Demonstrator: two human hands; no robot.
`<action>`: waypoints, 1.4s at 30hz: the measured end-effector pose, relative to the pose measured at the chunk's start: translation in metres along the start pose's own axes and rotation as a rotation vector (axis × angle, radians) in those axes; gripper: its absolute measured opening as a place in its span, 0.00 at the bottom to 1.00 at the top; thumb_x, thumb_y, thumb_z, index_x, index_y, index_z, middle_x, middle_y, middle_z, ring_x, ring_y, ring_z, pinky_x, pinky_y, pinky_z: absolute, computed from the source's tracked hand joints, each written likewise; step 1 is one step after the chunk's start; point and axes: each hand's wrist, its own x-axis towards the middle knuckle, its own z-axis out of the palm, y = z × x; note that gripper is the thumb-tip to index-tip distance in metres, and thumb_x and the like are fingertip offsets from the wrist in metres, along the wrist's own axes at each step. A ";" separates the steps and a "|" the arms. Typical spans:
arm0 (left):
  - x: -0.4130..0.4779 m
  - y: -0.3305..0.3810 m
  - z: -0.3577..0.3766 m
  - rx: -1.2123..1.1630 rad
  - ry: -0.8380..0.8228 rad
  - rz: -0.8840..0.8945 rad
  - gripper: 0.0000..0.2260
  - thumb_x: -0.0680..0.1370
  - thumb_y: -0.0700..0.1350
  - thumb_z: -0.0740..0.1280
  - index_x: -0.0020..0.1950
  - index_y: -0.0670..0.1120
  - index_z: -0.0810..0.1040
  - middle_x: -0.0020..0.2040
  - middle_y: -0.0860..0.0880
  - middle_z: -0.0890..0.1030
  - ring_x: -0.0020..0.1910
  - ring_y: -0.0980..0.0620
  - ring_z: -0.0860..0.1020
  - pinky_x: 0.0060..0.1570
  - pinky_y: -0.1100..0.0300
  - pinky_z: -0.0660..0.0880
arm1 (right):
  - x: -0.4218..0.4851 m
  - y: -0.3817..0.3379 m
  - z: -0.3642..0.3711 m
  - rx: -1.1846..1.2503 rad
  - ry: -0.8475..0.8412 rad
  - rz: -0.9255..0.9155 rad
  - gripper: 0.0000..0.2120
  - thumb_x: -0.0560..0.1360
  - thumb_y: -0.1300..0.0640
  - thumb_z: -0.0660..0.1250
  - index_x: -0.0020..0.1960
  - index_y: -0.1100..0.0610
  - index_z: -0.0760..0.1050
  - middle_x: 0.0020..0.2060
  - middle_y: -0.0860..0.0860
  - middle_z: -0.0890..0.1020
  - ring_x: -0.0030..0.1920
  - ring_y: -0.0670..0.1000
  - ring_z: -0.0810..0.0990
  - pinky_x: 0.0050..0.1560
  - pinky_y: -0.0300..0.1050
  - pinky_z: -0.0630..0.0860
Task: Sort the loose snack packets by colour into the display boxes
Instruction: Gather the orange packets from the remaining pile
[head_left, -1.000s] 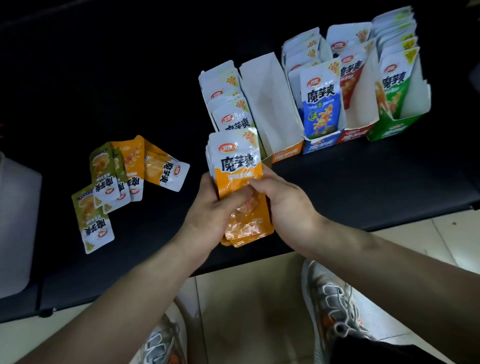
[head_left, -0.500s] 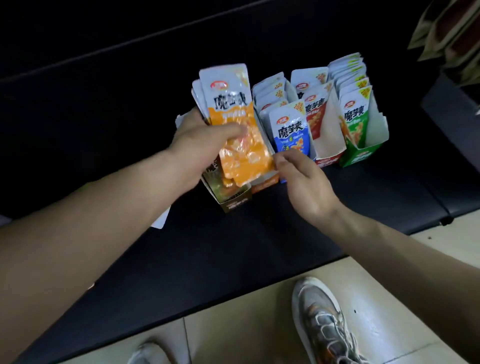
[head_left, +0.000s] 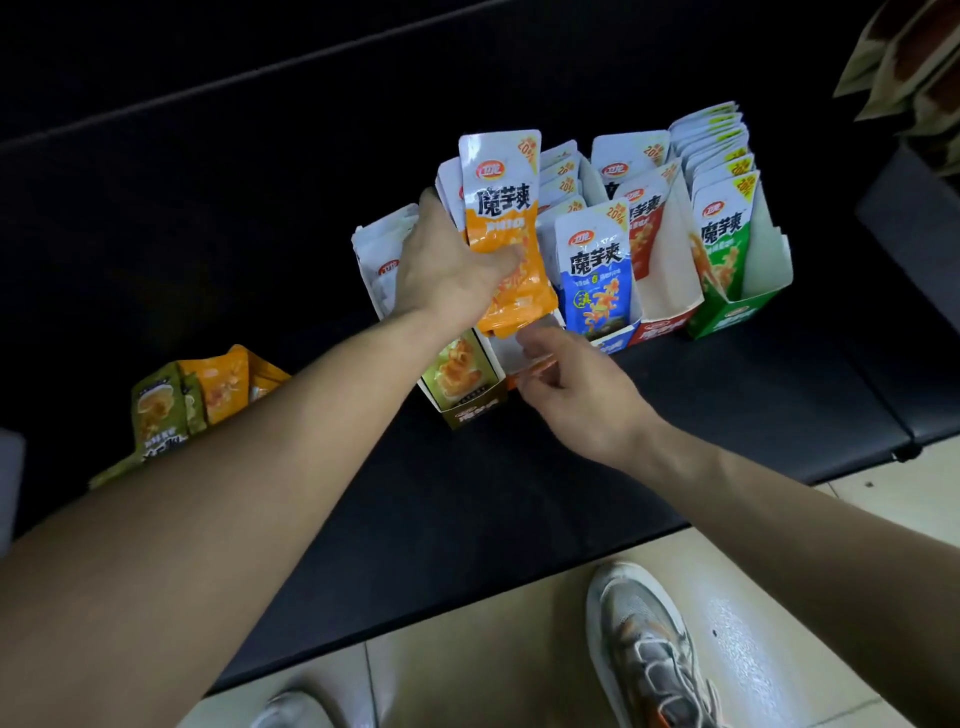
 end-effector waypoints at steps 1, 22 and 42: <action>-0.001 0.000 -0.002 0.012 0.009 0.003 0.28 0.71 0.50 0.77 0.66 0.49 0.69 0.56 0.56 0.81 0.50 0.56 0.79 0.45 0.63 0.74 | 0.000 0.002 0.002 -0.076 -0.031 -0.001 0.24 0.79 0.53 0.65 0.74 0.49 0.67 0.69 0.48 0.73 0.64 0.52 0.75 0.63 0.47 0.73; -0.017 -0.010 0.015 0.239 0.036 0.104 0.28 0.74 0.50 0.74 0.68 0.47 0.66 0.49 0.55 0.78 0.58 0.49 0.73 0.65 0.47 0.69 | 0.001 0.007 0.004 -0.365 -0.088 -0.039 0.23 0.79 0.47 0.63 0.72 0.49 0.67 0.69 0.46 0.67 0.67 0.54 0.72 0.61 0.55 0.76; 0.018 -0.023 -0.011 0.653 0.051 0.396 0.24 0.71 0.54 0.75 0.65 0.56 0.73 0.61 0.56 0.79 0.64 0.49 0.71 0.59 0.52 0.64 | 0.010 -0.009 -0.005 -0.488 -0.064 -0.180 0.18 0.80 0.51 0.61 0.70 0.49 0.70 0.66 0.49 0.73 0.61 0.56 0.77 0.46 0.48 0.72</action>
